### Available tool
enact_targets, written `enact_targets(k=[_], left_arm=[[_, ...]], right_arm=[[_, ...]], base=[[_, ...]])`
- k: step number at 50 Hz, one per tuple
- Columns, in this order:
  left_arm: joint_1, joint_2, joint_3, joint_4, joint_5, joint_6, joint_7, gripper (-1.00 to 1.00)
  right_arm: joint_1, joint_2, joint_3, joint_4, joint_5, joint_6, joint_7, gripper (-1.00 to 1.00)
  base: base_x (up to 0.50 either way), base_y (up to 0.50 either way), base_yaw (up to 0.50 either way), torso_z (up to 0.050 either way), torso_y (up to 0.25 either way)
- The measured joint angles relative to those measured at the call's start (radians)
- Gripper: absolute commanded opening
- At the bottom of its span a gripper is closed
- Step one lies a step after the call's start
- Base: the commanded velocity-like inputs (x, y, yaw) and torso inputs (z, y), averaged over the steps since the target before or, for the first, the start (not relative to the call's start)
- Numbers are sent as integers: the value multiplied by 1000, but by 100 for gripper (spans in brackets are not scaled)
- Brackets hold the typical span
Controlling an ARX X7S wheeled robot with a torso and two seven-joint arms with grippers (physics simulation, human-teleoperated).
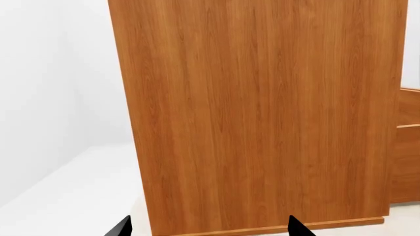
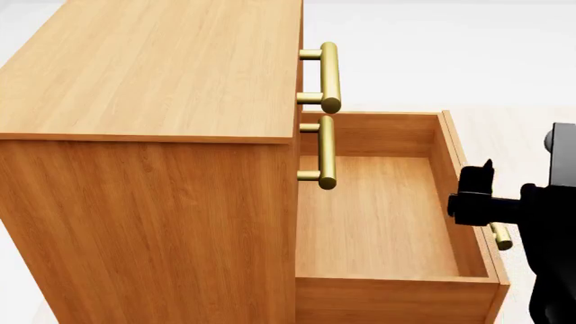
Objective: Put the bowl in the bottom drawer of the cabinet and close it.
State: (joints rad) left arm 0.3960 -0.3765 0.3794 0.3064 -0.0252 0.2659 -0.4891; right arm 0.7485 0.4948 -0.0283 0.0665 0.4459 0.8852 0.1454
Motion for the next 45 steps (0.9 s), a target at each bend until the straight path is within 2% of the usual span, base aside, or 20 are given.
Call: enact_targets(k=[45], left_arm=[[-11,-10,15,0,-3,-5,-8,100]], right_arm=[[-54,14,187,35,-93,-114,243,100]], base=[[0,0,0,0,0]])
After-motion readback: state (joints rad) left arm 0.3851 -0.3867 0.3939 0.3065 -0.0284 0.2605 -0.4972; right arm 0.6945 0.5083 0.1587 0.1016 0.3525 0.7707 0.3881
